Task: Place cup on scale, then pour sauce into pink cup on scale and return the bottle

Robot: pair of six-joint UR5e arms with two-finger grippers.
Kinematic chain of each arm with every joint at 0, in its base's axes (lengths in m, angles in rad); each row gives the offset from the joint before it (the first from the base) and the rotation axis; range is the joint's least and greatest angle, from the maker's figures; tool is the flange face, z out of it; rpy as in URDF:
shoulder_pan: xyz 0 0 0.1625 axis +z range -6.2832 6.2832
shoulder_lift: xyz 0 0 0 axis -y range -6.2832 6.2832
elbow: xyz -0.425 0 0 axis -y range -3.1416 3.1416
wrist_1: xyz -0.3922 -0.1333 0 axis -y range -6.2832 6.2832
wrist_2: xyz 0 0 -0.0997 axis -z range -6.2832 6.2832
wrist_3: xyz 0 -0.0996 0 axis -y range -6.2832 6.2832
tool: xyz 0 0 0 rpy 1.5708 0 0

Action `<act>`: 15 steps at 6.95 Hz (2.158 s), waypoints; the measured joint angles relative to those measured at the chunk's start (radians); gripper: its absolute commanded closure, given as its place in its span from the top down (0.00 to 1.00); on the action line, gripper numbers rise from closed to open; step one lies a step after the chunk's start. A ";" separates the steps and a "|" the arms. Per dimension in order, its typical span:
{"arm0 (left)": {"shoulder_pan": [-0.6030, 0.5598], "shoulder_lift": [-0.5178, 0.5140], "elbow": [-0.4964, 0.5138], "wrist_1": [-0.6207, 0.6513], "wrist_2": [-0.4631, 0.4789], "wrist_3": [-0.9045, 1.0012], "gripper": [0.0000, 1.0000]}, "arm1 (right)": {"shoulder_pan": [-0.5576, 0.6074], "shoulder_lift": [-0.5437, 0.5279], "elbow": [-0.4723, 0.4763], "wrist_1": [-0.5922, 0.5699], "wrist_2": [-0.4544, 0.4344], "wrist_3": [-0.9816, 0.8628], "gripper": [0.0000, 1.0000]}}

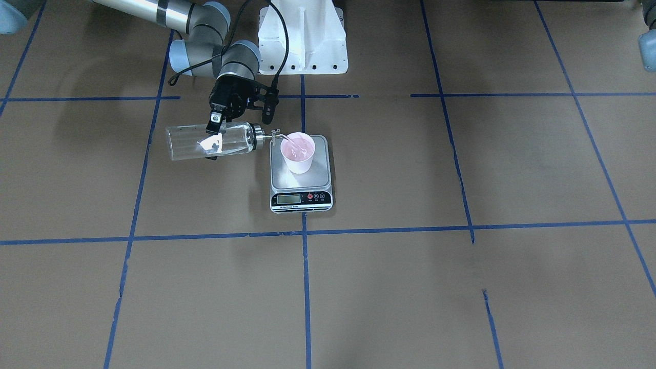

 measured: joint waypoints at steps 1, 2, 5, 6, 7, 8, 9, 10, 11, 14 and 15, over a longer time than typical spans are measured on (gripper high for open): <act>0.000 -0.002 0.000 0.001 -0.001 0.000 1.00 | 0.000 -0.002 0.001 0.006 -0.002 -0.007 0.00; 0.000 -0.003 0.000 0.002 -0.011 0.000 1.00 | -0.002 -0.004 0.000 0.036 0.000 -0.009 0.00; 0.000 -0.004 -0.005 0.003 -0.050 -0.001 1.00 | -0.006 -0.005 -0.004 0.169 0.060 0.000 0.00; 0.000 -0.004 -0.006 0.003 -0.052 -0.002 1.00 | -0.006 -0.005 -0.004 0.206 0.086 0.003 0.00; 0.000 -0.004 -0.007 0.003 -0.053 -0.002 1.00 | -0.007 -0.005 -0.004 0.242 0.109 0.004 0.00; 0.000 -0.004 -0.008 0.003 -0.053 -0.002 1.00 | -0.007 -0.002 -0.004 0.280 0.131 0.005 0.00; 0.001 -0.004 -0.009 0.003 -0.053 -0.003 1.00 | -0.007 0.003 -0.003 0.318 0.155 0.006 0.00; 0.001 -0.004 -0.010 0.003 -0.053 -0.003 1.00 | -0.007 0.005 -0.002 0.362 0.180 0.006 0.00; 0.001 -0.007 -0.010 0.003 -0.053 -0.003 1.00 | -0.006 0.006 -0.001 0.420 0.207 0.007 0.00; -0.003 -0.014 -0.020 0.004 -0.053 -0.006 1.00 | -0.003 0.002 0.006 0.683 0.290 0.044 0.00; -0.007 -0.014 -0.033 0.006 -0.053 -0.008 1.00 | -0.002 -0.007 0.006 0.734 0.300 0.080 0.00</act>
